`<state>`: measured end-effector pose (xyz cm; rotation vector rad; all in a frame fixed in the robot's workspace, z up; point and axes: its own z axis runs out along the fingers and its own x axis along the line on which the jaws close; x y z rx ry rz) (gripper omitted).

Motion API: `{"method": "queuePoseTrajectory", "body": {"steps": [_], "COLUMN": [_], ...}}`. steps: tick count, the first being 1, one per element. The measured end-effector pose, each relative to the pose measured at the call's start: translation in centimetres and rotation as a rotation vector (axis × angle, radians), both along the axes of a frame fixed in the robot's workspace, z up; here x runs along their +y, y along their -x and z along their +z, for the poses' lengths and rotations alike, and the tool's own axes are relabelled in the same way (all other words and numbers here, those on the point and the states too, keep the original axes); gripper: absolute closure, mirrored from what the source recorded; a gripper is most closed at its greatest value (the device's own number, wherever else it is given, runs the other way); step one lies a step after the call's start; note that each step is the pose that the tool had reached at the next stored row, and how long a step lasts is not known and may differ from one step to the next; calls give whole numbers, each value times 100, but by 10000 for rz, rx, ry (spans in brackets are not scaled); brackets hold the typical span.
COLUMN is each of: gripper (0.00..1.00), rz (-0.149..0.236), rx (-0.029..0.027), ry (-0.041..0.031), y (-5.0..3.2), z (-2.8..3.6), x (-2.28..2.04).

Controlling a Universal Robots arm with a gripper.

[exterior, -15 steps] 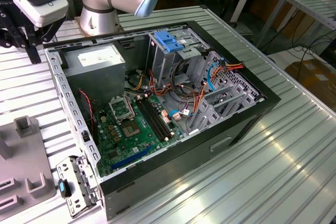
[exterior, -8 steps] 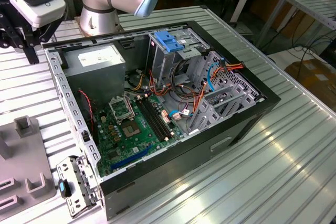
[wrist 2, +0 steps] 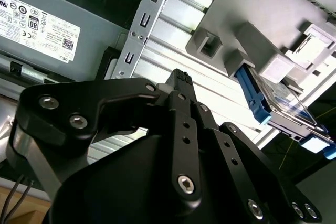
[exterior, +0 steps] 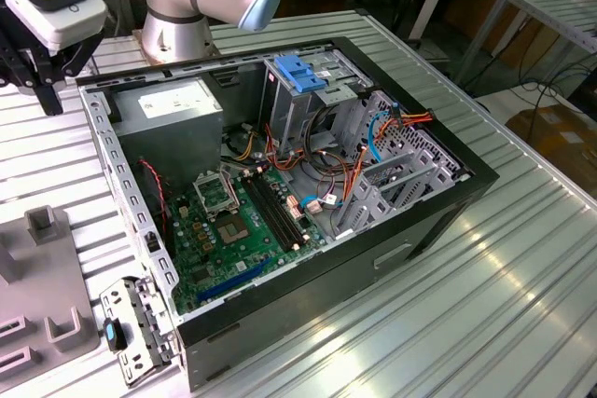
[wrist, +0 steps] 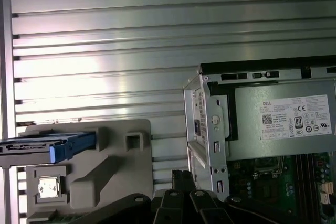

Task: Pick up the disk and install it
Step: 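Reach for the disk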

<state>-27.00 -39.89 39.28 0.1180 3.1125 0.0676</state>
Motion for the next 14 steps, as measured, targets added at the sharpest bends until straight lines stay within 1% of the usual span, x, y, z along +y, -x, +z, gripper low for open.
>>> {"method": "queuePoseTrajectory", "body": {"steps": [1, 2, 3, 14], "gripper": [89, 89, 89, 89], "rz": [0, 1, 0, 0], "rx": [-1, 0, 0, 0], "ry": [0, 0, 0, 0], "y": [20, 104, 131, 180], "z": [0, 0, 0, 0], "x": [0, 0, 0, 0]}}
